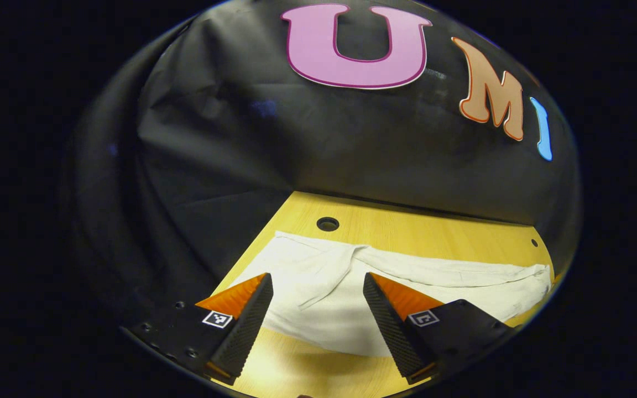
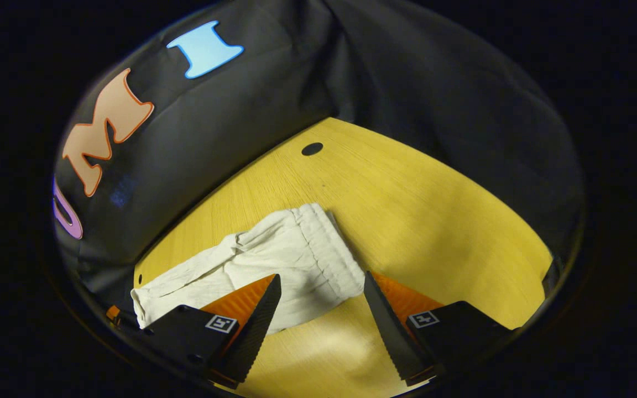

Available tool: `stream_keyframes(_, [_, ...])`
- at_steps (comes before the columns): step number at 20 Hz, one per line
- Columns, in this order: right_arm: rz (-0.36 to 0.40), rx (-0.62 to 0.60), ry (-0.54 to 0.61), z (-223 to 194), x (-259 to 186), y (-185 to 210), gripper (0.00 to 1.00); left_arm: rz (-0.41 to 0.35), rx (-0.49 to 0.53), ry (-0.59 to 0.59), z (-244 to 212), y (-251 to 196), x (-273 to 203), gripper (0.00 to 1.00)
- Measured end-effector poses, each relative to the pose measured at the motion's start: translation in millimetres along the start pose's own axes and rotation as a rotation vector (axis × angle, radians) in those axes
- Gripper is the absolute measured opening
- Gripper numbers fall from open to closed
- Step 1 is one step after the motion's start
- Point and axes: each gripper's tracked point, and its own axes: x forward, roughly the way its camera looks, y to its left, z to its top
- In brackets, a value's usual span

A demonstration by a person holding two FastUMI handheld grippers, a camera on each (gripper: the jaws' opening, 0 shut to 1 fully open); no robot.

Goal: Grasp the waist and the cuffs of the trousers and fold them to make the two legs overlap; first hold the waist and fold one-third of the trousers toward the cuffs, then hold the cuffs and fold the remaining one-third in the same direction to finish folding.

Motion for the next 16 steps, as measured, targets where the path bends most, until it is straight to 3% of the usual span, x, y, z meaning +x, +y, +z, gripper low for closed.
stream_keyframes(7, [-0.010, 0.125, 0.034, -26.7, 17.4, -1.3, 0.96, 0.066, 0.005, 0.035, -12.7, 6.5, 14.7, 0.99])
stream_keyframes(11, [-0.010, 0.152, 0.042, -26.9, 19.8, -2.6, 0.93, 0.093, -0.038, 0.032, -17.0, 8.9, 19.0, 0.99])
stream_keyframes(12, [-0.012, 0.151, 0.039, -26.8, 19.8, -2.8, 0.84, 0.099, -0.047, 0.029, -17.3, 9.3, 19.7, 0.99])
stream_keyframes(14, [-0.006, 0.165, 0.037, -27.5, 17.4, -1.8, 0.84, 0.107, -0.059, 0.027, -16.7, 9.1, 20.2, 0.99])
stream_keyframes(15, [0.000, 0.180, 0.036, -27.8, 15.9, -1.7, 0.93, 0.109, -0.063, 0.026, -16.1, 8.7, 20.8, 0.99])
stream_keyframes(16, [0.004, 0.197, 0.035, -28.8, 14.2, -1.2, 0.93, 0.110, -0.064, 0.024, -15.3, 8.2, 20.9, 0.99])
